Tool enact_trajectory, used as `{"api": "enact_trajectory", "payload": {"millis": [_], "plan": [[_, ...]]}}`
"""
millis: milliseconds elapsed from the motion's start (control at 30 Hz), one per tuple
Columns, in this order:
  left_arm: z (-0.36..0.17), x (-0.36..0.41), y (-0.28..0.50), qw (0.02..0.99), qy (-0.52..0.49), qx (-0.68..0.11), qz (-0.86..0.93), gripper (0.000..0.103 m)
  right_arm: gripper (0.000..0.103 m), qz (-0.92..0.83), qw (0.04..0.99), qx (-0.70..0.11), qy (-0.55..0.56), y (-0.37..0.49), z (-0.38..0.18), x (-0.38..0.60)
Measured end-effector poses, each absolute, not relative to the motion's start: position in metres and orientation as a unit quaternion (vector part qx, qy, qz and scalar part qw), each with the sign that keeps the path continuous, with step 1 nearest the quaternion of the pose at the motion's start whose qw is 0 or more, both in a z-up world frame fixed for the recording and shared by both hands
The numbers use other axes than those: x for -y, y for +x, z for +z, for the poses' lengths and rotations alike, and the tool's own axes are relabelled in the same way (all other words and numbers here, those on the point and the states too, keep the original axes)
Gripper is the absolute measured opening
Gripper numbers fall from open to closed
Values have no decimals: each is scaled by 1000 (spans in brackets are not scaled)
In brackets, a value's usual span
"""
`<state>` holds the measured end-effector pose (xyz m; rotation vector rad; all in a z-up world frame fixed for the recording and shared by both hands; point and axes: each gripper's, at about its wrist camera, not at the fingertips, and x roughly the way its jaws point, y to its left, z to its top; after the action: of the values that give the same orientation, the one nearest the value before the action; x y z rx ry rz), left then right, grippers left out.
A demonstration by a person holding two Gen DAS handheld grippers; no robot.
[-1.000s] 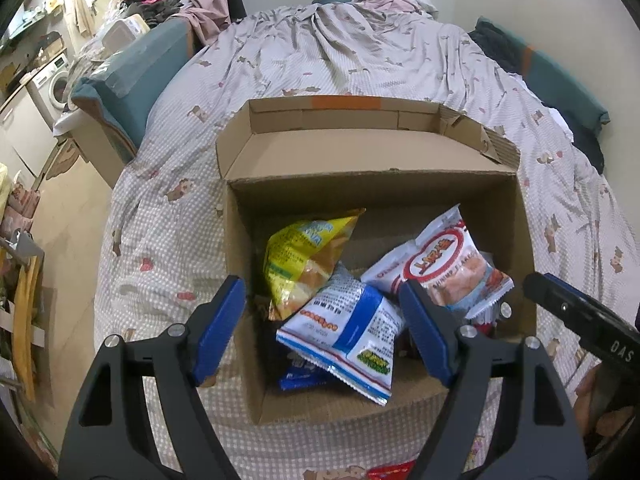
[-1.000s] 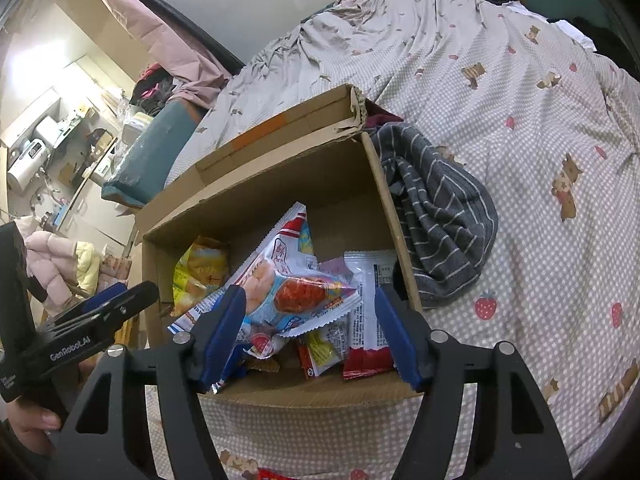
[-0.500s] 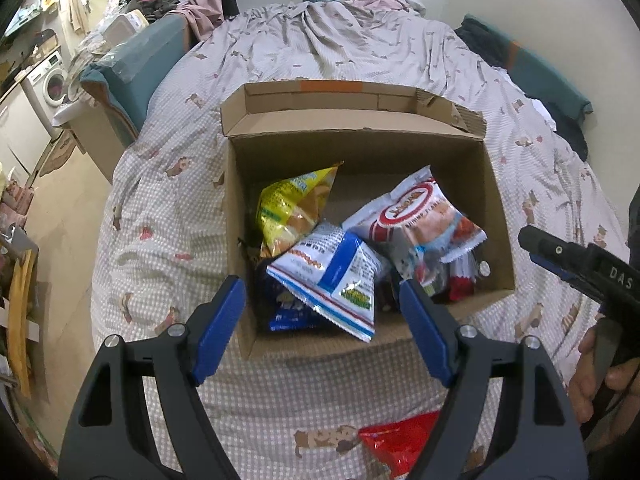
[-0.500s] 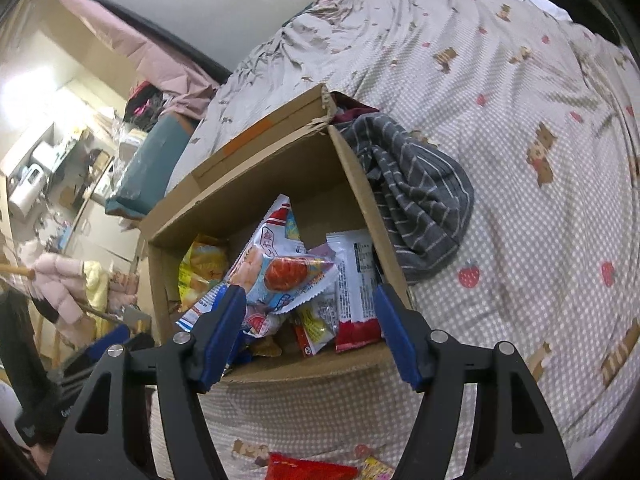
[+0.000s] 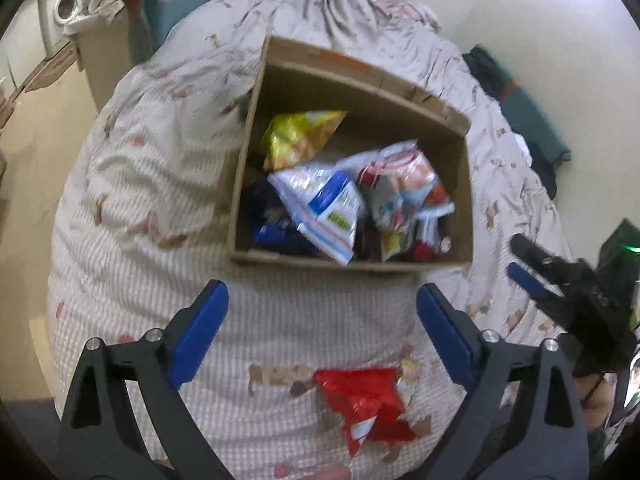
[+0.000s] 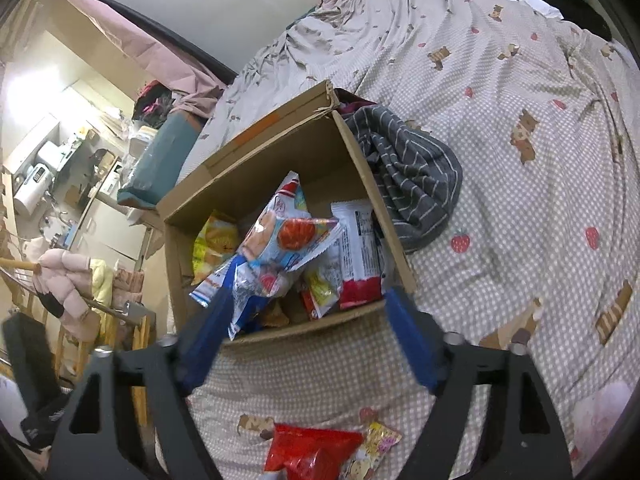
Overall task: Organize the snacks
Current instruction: 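Move left tool to the red bag while right tool moves to small candy packet, then grasp the red bag with left tool while right tool grasps the candy packet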
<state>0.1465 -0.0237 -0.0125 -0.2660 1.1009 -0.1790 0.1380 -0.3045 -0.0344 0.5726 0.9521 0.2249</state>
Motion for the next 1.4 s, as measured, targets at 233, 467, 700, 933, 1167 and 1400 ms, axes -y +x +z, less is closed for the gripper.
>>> {"api": "enact_trajectory", "payload": {"millis": [233, 467, 700, 933, 1167, 1400], "plan": [[-31, 36, 123, 830, -85, -545, -82, 93, 86, 107, 843, -467, 246, 107, -32, 297], [-50, 68, 104, 804, -59, -581, -108, 93, 86, 86, 828, -495, 250, 78, -44, 305], [-92, 113, 89, 756, -31, -641, -132, 93, 86, 69, 821, -510, 248, 69, -53, 320], [-135, 131, 85, 722, -42, -681, -118, 83, 86, 66, 820, -513, 247, 69, -55, 321], [-125, 129, 80, 719, -51, -681, -133, 48, 86, 79, 788, -564, 233, 78, -78, 307], [-67, 78, 82, 763, -48, -634, -117, 45, 77, 94, 728, -640, 227, 87, -119, 287]]}}
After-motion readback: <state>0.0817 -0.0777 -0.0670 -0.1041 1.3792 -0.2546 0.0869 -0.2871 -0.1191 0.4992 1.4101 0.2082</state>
